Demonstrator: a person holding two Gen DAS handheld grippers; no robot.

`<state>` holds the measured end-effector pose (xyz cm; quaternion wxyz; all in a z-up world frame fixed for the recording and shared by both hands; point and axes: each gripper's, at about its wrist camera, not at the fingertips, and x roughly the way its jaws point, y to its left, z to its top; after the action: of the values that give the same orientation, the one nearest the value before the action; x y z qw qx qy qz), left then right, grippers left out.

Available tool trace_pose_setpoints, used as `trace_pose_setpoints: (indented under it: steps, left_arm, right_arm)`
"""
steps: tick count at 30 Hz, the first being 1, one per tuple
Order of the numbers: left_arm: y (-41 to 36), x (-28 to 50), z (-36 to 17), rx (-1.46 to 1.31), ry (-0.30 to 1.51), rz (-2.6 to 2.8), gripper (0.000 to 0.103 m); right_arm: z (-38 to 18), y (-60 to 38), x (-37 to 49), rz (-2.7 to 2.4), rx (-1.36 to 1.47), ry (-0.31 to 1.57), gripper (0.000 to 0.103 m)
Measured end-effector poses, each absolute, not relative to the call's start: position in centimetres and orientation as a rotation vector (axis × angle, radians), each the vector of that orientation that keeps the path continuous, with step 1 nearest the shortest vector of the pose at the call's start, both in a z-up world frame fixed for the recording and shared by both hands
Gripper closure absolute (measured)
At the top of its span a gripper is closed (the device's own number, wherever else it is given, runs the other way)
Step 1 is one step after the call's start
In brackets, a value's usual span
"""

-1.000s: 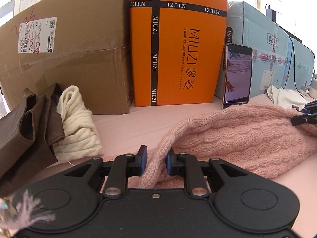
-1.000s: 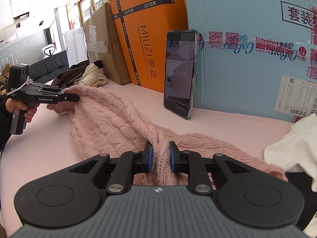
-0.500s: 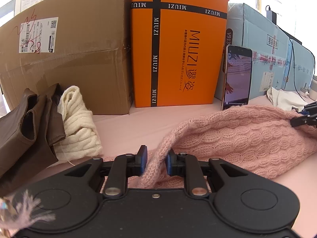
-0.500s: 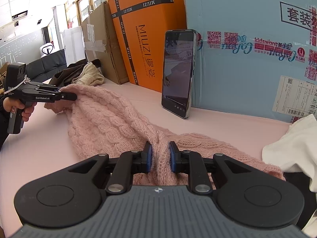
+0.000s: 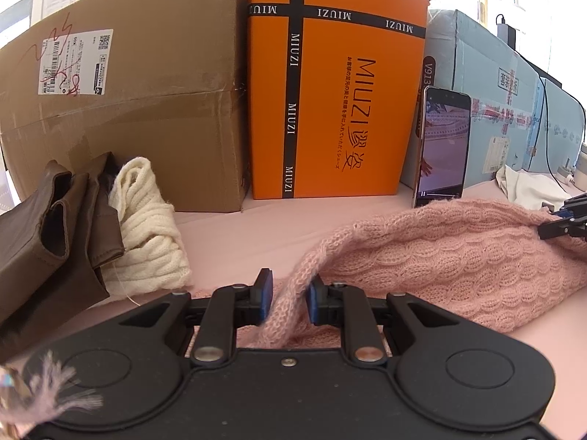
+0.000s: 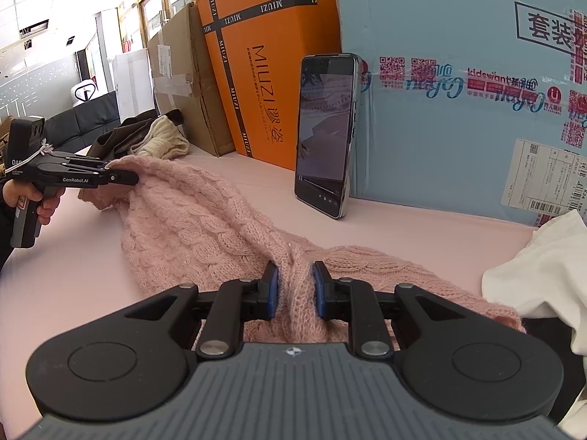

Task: Fold clothes

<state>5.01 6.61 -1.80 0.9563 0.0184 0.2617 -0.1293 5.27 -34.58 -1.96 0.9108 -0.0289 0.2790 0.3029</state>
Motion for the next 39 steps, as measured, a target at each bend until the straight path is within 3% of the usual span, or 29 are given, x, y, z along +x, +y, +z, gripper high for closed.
trace_pose_setpoints:
  steps: [33,39]
  left_arm:
    - [6.6,5.6,-1.81,0.011,0.534,-0.245,0.081]
    - [7.33,5.97,-1.85,-0.05,0.535,-0.238,0.069]
  right_arm:
    - [-2.11,-34.85,5.5,0.593,-0.055,0.57,0.085]
    - [-2.18,-34.95,5.6,0.577,-0.043,0.57,0.085]
